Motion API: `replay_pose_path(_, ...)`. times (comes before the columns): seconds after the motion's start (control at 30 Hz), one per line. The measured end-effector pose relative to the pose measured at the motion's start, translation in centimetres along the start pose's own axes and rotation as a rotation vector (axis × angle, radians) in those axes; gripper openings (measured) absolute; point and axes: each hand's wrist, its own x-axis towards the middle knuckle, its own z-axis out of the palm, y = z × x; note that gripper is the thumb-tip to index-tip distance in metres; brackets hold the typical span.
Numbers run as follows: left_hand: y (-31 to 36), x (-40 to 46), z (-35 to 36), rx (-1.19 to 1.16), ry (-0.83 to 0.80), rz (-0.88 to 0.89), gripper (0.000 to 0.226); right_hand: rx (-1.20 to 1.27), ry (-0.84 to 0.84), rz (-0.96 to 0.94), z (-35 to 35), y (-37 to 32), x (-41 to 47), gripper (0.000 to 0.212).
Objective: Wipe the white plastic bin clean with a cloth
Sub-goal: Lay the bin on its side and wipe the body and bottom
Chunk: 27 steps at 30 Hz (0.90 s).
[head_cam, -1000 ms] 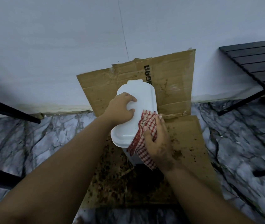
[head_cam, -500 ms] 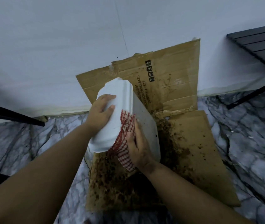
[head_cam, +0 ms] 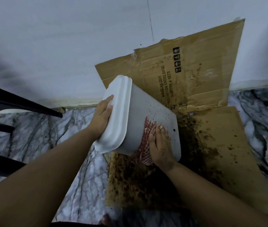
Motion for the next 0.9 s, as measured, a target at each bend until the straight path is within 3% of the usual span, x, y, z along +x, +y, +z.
replay_pose_path(0.1, -0.5, 0.0, -0.4, -0.022, -0.003, 0.001, 0.054, 0.025, -0.017, 0.017, 0.7, -2.3, 1.0, 0.083)
replay_pose_path(0.33, -1.3, 0.0, -0.5, -0.046, -0.013, 0.010, 0.053, -0.043, 0.009, -0.199, 1.2, -4.1, 2.2, 0.080)
replay_pose_path(0.67, -2.3, -0.1, -1.1, -0.081, -0.036, -0.019, 0.059, -0.121, 0.003, 0.333, -1.1, 8.0, 3.3, 0.075)
replay_pose_path(0.9, -3.4, -0.1, -1.7, -0.122, -0.054, -0.057, 0.063, 0.072, 0.062, 0.370, -1.2, 7.9, 2.6, 0.070)
